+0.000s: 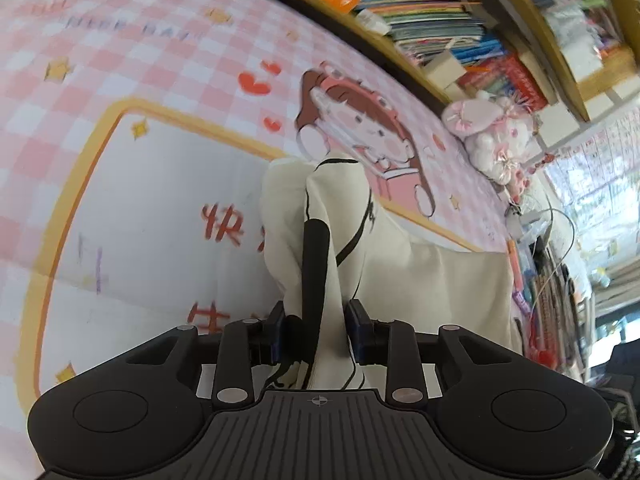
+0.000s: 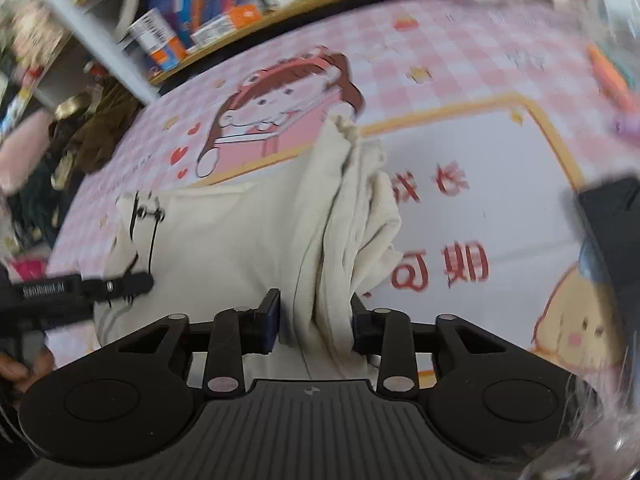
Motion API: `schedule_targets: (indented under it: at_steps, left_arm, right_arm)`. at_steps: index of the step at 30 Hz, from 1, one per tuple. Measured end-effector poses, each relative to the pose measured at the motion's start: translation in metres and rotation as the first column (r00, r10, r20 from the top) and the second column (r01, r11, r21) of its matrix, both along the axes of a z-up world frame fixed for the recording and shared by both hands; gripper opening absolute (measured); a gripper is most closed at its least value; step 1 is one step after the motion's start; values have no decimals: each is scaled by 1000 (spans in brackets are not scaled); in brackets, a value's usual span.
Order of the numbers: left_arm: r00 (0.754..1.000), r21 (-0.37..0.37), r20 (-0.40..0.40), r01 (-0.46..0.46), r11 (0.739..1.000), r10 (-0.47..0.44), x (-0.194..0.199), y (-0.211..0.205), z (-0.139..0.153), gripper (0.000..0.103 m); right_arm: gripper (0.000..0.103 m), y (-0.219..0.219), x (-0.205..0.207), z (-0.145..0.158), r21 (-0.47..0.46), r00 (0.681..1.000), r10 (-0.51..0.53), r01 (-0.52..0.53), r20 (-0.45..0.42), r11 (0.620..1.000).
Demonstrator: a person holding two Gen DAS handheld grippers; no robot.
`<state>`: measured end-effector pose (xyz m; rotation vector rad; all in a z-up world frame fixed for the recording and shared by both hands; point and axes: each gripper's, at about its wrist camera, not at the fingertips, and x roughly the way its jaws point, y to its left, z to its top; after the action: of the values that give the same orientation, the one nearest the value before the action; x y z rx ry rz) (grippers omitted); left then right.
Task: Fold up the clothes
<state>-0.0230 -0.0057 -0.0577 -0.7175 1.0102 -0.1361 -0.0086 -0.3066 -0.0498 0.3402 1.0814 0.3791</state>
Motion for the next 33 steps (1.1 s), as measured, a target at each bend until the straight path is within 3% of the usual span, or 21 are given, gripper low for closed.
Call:
schedule_targets:
  at_steps: [1,5,9,11,15,18,21,33]
  left_arm:
    - [1000,-28,-19,-6,1000,5,0,4,-2,36]
    - [998,-105,-52,-25,994,20,2,14,-9,39]
    - [996,-167,-67,-69,984,58,2,16,-15,39]
    - [994,-189,-72,-92,978,80,1,17,-17,36]
    - [996,-138,-61,-68,988,60,3,11,-12,20]
    - [1000,-91,-8,-30,995,29,4,4,2,18]
    - [999,-89,33,-10,996,13,5,1,13,18]
    - [992,-117,107,-53,992,65,17,14,28,18]
  right_arm:
    - [45,-5,3,-3,21,999,-20,20,-28,1000]
    - [52,-18,6,-10,110,994,-76,85,-83,990]
    - [52,-23,5,-12,147,990,-103,117,-98,982]
    - [39,-20,5,-11,135,991,-89,102,-103,986]
    - [27,-15,6,-7,123,994,-65,75,-83,990]
    - [25,-10,3,7,89,999,-37,39,-19,995]
    - [25,-7,3,19,71,999,-29,27,24,997]
    - [25,-4,24,41,108,997,-9,0,76,994]
